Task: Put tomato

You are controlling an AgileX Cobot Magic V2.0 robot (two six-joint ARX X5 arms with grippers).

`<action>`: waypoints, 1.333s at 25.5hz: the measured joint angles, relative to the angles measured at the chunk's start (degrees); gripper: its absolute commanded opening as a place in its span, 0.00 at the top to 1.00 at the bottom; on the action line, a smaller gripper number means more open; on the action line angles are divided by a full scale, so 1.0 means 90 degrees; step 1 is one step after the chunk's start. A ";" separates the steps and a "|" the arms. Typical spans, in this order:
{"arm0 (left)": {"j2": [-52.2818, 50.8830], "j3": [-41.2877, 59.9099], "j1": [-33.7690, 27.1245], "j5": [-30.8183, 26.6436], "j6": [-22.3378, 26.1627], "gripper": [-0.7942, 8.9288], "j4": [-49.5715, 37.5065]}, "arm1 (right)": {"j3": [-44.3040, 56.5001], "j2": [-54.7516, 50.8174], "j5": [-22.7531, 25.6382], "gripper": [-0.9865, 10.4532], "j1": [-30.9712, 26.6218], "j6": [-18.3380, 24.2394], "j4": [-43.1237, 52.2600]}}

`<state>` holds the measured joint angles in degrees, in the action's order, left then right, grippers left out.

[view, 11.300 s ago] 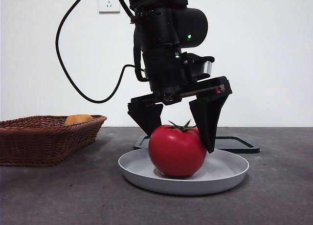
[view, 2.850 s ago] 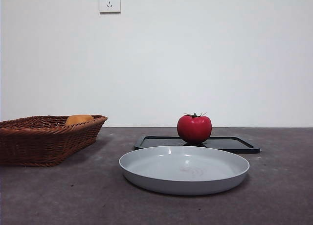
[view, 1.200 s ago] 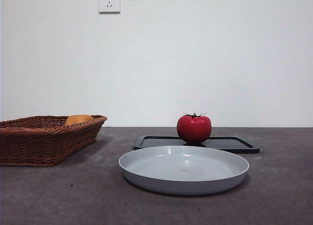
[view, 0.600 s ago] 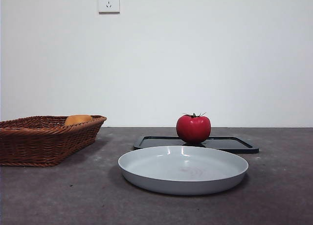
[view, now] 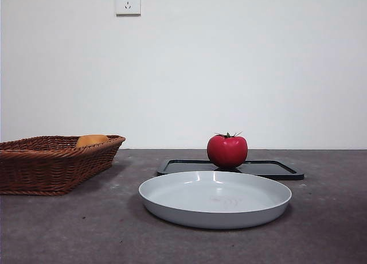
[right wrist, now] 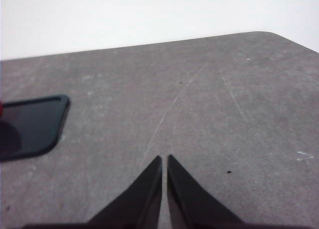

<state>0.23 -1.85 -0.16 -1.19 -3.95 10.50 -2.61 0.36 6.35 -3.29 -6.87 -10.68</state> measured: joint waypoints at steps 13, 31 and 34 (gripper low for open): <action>0.0000 0.0000 0.0000 0.0002 0.0000 0.91 0.0002 | 0.0165 0.0000 -0.0758 0.91 -0.0046 0.0585 0.0063; 0.0000 0.0000 0.0000 0.0002 0.0000 0.91 0.0000 | 0.0182 0.0000 -0.0755 0.91 -0.0046 0.0622 0.0124; 0.0000 0.0000 0.0000 0.0002 0.0000 0.91 0.0000 | 0.0182 0.0000 -0.0758 0.91 -0.0046 0.0622 0.0124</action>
<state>0.23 -1.85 -0.16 -1.17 -3.95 10.50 -0.97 0.36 -0.47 -3.70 -1.28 -9.56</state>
